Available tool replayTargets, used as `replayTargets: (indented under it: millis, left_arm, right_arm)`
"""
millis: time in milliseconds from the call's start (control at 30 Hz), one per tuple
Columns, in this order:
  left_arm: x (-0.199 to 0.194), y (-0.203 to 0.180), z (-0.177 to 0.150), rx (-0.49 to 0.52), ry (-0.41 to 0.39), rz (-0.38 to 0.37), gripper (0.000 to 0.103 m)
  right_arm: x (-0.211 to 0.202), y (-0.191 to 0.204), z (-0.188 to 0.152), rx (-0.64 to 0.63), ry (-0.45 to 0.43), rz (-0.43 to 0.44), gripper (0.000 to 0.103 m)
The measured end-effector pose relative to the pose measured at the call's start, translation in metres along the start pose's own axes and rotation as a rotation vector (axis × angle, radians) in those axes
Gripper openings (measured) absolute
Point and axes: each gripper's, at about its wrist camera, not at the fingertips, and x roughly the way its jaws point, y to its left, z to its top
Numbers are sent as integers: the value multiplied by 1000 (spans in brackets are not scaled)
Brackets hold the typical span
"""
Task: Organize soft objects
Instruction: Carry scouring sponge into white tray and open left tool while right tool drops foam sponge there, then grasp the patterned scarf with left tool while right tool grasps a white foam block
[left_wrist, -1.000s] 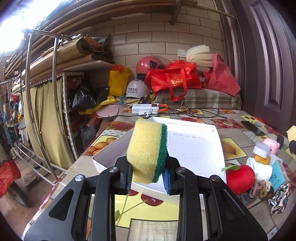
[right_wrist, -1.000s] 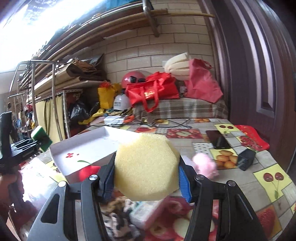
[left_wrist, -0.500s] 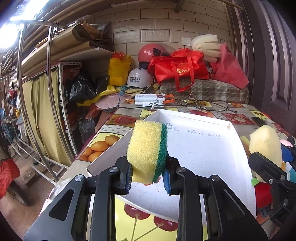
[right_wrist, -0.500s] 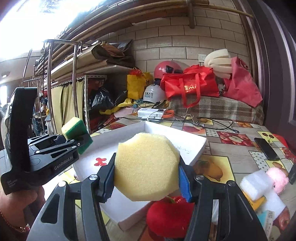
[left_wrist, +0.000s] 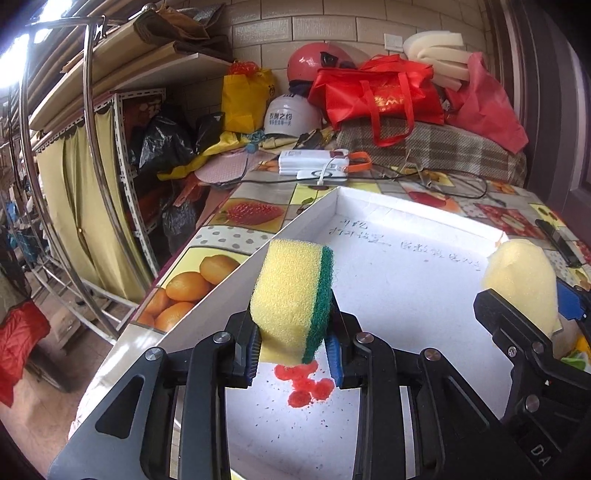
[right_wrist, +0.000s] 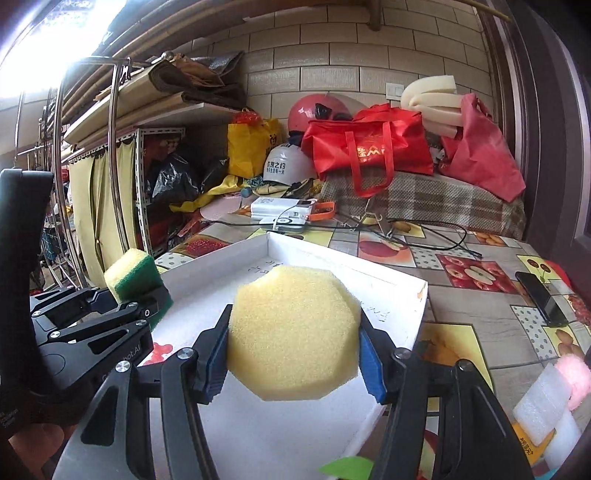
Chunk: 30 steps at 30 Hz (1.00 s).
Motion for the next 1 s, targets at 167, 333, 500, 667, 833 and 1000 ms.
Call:
replayTargets:
  millis: [167,333,500,667,833,1000]
  left_arm:
    - [1,17,-4,-87,9,36,103]
    - [-6,20,-4,-104,-23,60,103]
    - [-15,29,-5,-145,-68,48,103]
    - [-24,48,-11,-249,-91,18,103]
    - [-30,62,-22,-329,-69,-44,103]
    - [-58,47,-32,-261,-133,-38,103]
  right_arm:
    - [2,-7,-2,36,27,-10,96]
    - [-7,-1,-1,8,-22,-27,103]
    - [-20,-3,1,12,-100,-33,103]
    - [-46,7,-8,-5,-146,-36,103]
    - [-75,18,-20,-36,-170,38,103]
    - [-93,10,-30,-37,-169,97,103]
